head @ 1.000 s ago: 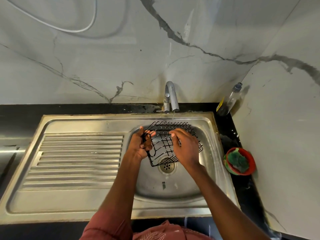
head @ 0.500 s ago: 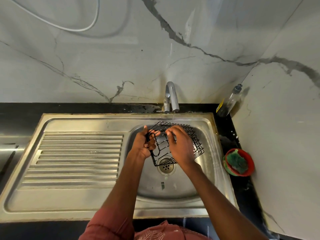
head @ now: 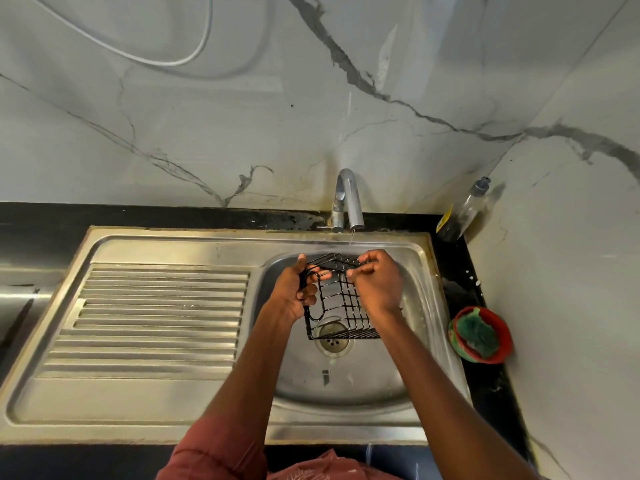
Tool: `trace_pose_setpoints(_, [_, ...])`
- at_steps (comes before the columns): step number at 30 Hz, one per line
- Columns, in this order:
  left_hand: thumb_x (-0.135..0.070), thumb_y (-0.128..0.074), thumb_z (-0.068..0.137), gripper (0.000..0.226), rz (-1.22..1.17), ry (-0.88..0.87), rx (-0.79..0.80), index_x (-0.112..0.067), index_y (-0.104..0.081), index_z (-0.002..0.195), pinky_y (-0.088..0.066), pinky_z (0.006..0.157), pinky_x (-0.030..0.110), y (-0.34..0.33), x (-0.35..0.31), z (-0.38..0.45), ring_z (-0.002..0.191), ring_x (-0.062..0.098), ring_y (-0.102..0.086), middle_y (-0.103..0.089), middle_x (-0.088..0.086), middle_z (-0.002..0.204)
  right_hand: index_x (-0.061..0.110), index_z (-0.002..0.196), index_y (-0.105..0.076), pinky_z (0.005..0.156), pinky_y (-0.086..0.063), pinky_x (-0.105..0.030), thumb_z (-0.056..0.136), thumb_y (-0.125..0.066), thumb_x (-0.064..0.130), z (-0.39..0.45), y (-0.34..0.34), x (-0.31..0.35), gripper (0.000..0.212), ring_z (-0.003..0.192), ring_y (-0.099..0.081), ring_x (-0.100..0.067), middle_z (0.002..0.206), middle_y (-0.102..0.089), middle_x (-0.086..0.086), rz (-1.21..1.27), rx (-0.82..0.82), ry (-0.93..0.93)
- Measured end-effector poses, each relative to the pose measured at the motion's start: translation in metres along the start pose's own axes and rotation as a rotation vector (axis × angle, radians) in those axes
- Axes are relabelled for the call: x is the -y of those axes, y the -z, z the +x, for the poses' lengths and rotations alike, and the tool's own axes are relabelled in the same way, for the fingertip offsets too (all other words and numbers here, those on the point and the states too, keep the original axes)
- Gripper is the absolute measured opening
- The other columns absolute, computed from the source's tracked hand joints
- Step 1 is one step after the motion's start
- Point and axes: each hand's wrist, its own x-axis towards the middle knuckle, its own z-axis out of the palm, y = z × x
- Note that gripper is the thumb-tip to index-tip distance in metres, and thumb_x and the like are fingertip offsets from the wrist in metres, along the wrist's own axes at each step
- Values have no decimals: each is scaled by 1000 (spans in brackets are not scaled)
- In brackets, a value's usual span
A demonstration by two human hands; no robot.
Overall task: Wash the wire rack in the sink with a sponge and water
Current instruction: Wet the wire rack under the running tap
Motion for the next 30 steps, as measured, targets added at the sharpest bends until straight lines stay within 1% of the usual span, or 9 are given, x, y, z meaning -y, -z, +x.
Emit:
trace_pose_setpoints(3, [-48, -50, 106, 46, 154, -13, -7, -10, -62, 83, -19, 36, 20, -8, -10, 8, 35, 4, -29, -64, -1, 61, 22, 122, -65, 76, -55, -14, 96, -67, 17, 3, 12, 6, 27, 103, -65, -8, 114, -67, 7, -4, -3, 108])
trace_pose_setpoints(5, [-50, -50, 106, 46, 284, -12, 1, -12, -63, 85, -19, 39, 22, -20, -17, 13, 39, 6, -30, -57, -2, 60, 25, 139, -56, 84, -48, -18, 100, -61, 38, 10, 20, 14, 41, 116, -53, -7, 132, -53, 10, -22, 195, 130])
trace_pose_setpoints(9, [-53, -49, 106, 45, 522, 1, 37, -13, -62, 93, -23, 37, 20, -48, -28, 17, 37, 6, -31, -59, 4, 67, 27, 134, -57, 65, -35, -10, 97, -61, 49, 23, 35, 17, 43, 92, -57, 1, 112, -59, 17, -61, 548, -37])
trace_pose_setpoints(12, [-51, -50, 106, 45, 694, -73, -53, -11, -64, 89, -34, 38, 20, -73, -30, 31, 38, 10, -45, -65, 6, 67, 31, 120, -70, 72, -43, -17, 89, -68, 57, 35, 37, 7, 41, 100, -66, -4, 102, -71, 20, -43, 437, -7])
trace_pose_setpoints(14, [-47, -52, 105, 40, 944, -234, -187, -13, -69, 94, -58, 61, 29, -90, -28, 43, 65, 17, -69, -70, 3, 75, 34, 116, -73, 75, -43, -21, 88, -66, 61, 37, 34, 4, 40, 99, -64, -1, 99, -71, 22, -19, 324, -21])
trace_pose_setpoints(16, [-49, -49, 105, 39, 1182, -399, -317, -16, -68, 99, -60, 77, 37, -105, -24, 47, 83, 24, -72, -72, 4, 87, 35, 112, -74, 79, -45, -29, 86, -64, 65, 38, 30, 0, 41, 97, -63, -4, 96, -70, 21, 31, 197, -70])
trace_pose_setpoints(22, [-58, -27, 108, 50, 1629, -695, -111, -21, -61, 102, -52, 70, 37, -110, -16, 34, 84, 25, -68, -70, 5, 93, 43, 85, -71, 98, -51, -48, 78, -72, 69, 39, 28, -22, 27, 100, -61, -15, 93, -66, 22, 297, -90, -299])
trace_pose_setpoints(26, [-46, -39, 110, 40, 1367, -718, -104, -18, -62, 94, -45, 66, 30, -76, -4, 37, 71, 18, -64, -67, 2, 83, 36, 90, -72, 104, -47, -51, 76, -79, 60, 39, 33, -31, 29, 114, -59, -22, 98, -66, 15, 471, -193, -417])
trace_pose_setpoints(30, [-45, -47, 108, 33, 739, -489, -54, -21, -69, 114, -52, 89, 28, -45, 13, 24, 98, 8, -66, -72, -3, 104, 26, 121, -66, 101, -44, -63, 57, -85, 71, 37, 40, -40, 80, 123, -52, -34, 128, -63, -5, 722, -171, -663])
